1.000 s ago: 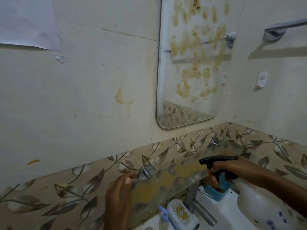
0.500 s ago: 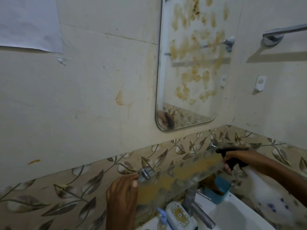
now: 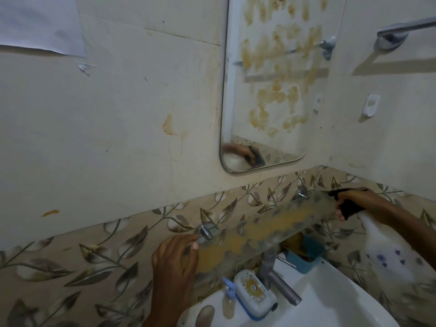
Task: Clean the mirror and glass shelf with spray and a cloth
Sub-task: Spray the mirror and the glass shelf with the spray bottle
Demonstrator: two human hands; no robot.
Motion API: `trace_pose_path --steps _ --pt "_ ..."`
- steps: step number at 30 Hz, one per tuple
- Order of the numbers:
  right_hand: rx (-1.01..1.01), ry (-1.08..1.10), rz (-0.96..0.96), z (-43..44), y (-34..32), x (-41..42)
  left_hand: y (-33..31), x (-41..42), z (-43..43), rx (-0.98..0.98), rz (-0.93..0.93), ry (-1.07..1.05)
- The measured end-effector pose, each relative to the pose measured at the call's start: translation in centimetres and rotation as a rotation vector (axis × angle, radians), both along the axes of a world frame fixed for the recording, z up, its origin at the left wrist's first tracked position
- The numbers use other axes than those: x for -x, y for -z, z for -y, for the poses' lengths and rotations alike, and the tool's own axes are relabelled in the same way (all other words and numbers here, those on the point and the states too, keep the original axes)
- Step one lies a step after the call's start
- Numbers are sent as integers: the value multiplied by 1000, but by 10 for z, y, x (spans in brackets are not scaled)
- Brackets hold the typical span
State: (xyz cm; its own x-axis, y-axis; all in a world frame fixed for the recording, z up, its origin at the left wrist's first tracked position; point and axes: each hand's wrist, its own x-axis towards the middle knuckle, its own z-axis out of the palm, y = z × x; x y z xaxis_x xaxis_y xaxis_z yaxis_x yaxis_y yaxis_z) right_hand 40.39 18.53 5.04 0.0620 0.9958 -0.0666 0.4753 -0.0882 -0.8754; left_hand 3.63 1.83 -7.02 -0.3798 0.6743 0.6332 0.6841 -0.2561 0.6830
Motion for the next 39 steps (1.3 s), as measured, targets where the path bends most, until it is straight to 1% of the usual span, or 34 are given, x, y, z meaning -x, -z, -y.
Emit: trace_pose_path --steps 3,5,8,11,13,15,17,19,22,25,28,32,37,39 --pt "40 102 30 -6 2 -7 -1 0 1 -23 -20 4" --pt "30 159 48 -7 5 -11 -1 0 1 -30 -34 0" --pt "6 182 48 -6 1 -18 0 0 1 -32 -45 -1" --pt "-40 182 -10 -8 -10 -28 2 0 0 -40 -44 -4" --pt "-70 234 -40 -10 -13 -34 3 0 0 -33 -33 -9" --pt "-77 282 -25 -10 -11 -36 5 -1 0 -15 -35 -12" --pt "-64 284 -1 -9 -6 -32 5 -1 0 -7 -41 -18" --pt "-76 225 23 -7 -4 -24 5 -1 0 -8 -42 -21" --pt "-80 41 60 4 -9 -5 6 -1 0 -2 -45 -23" --pt "-17 -127 14 21 -9 19 5 -2 2 6 -54 -30" --pt "26 -221 -8 39 2 48 4 -2 3 15 -63 -44" --pt "65 -365 12 65 13 82 2 -3 6 28 -71 -61" --pt "62 -585 -108 94 7 117 3 -4 5 40 -85 -89" --pt "54 -639 -159 104 11 132 4 -4 5 49 -88 -100"
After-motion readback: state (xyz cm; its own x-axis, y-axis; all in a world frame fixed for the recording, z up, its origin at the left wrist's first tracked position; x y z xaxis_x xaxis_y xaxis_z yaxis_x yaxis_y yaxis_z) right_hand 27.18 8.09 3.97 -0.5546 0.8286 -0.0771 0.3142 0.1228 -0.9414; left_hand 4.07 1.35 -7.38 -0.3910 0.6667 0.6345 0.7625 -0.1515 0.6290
